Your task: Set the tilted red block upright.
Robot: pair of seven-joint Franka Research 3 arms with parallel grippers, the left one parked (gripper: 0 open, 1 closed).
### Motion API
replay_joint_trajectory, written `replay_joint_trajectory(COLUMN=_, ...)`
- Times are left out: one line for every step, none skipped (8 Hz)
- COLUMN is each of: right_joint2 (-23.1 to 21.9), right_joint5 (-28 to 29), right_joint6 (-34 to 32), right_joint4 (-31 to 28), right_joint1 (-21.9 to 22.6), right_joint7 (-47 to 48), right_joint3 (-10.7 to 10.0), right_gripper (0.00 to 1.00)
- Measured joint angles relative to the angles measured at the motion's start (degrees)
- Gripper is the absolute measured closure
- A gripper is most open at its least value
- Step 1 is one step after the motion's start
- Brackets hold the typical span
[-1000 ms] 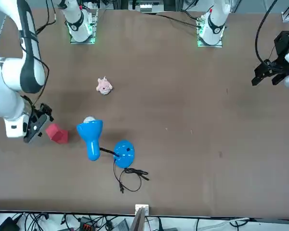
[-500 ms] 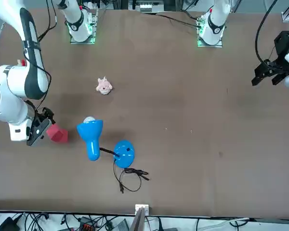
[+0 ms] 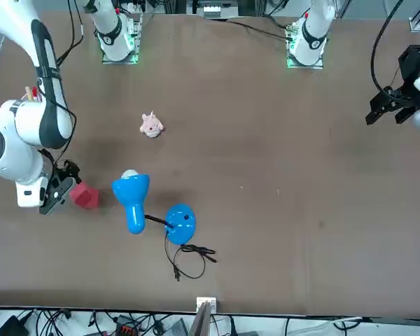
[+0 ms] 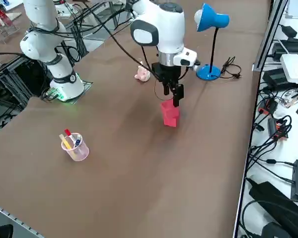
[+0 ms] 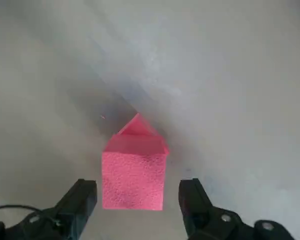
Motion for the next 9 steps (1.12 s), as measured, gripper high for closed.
replay_joint_trajectory(right_joint2=0.1, right_joint5=0.0, right_joint6=0.5, right_joint4=-0.3, right_joint1=0.0, right_joint7=0.1, right_joint3=0.0, right_gripper=0.00)
replay_joint_trajectory(right_joint2=0.3, right_joint5=0.0, right_joint6=0.9, right_joint4=-0.6, right_joint1=0.0, right_joint7=0.2, right_joint3=0.0, right_gripper=0.00)
replay_joint_trajectory(right_joint2=0.5, right_joint5=0.0, right_joint6=1.1, right_joint4=-0.8, right_joint1=0.0, right_joint7=0.2, right_joint3=0.0, right_gripper=0.00)
replay_joint_trajectory(right_joint2=0.8, right_joint5=0.0, right_joint6=1.2, right_joint4=-0.9, right_joint1=0.0, right_joint7=0.2, right_joint3=0.0, right_gripper=0.00)
replay_joint_trajectory(right_joint2=1.2, right_joint5=0.0, right_joint6=1.3, right_joint4=-0.9, right_joint1=0.0, right_joint7=0.2, right_joint3=0.0, right_gripper=0.00)
replay_joint_trajectory(right_joint2=1.5, right_joint5=0.0, right_joint6=1.4, right_joint4=-0.9, right_joint1=0.0, right_joint7=0.3, right_joint3=0.0, right_gripper=0.00)
replay_joint_trajectory(right_joint2=1.8, right_joint5=0.0, right_joint6=1.5, right_joint4=-0.9, right_joint1=0.0, right_joint7=0.3, right_joint3=0.0, right_gripper=0.00)
replay_joint_trajectory(right_joint2=2.1, right_joint5=0.0, right_joint6=1.5, right_joint4=-0.9, right_joint1=0.0, right_joint7=0.3, right_joint3=0.0, right_gripper=0.00)
replay_joint_trajectory(right_joint2=2.4, right_joint5=0.0, right_joint6=1.6, right_joint4=-0.9, right_joint1=0.0, right_joint7=0.3, right_joint3=0.0, right_gripper=0.00)
